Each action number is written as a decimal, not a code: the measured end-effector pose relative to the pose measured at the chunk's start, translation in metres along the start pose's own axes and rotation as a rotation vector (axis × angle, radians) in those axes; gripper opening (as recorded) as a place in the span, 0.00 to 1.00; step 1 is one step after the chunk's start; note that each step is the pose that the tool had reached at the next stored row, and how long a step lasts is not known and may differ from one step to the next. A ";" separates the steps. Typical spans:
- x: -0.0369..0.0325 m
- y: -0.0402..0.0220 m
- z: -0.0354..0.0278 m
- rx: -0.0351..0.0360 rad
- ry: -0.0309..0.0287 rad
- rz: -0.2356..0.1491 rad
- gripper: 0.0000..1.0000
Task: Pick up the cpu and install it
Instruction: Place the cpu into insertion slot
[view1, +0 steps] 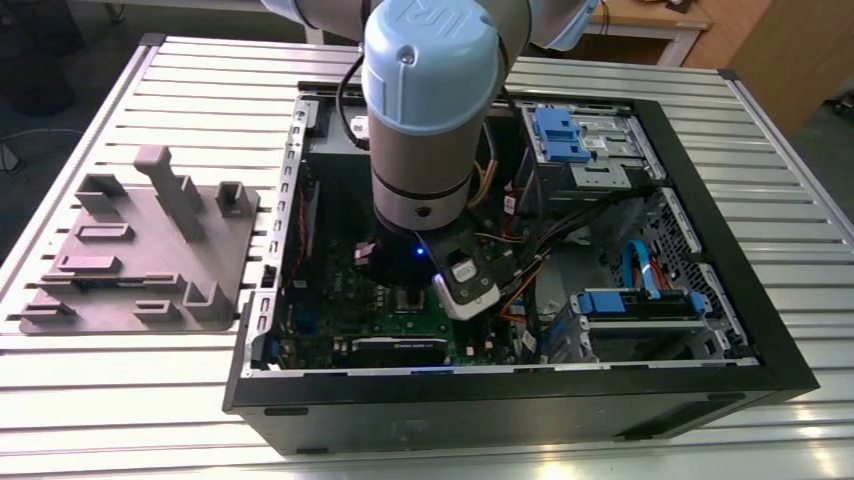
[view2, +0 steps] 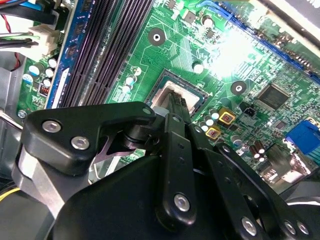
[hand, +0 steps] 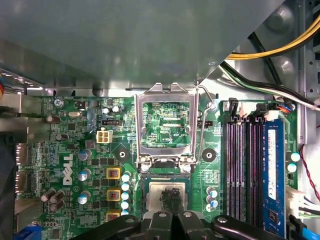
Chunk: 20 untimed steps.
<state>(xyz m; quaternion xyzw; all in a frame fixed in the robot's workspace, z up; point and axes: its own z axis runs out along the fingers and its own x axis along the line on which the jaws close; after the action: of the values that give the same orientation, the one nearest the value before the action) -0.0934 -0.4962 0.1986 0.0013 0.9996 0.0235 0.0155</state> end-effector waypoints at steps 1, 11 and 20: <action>0.0000 0.0000 0.0002 -0.0002 -0.0001 0.000 0.10; 0.0017 -0.0001 0.0017 -0.0011 0.0000 0.000 0.10; 0.0043 -0.0001 0.0026 -0.0011 -0.0004 0.000 0.10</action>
<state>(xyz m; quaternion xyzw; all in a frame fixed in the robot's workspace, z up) -0.0976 -0.4962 0.1958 0.0012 0.9996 0.0241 0.0157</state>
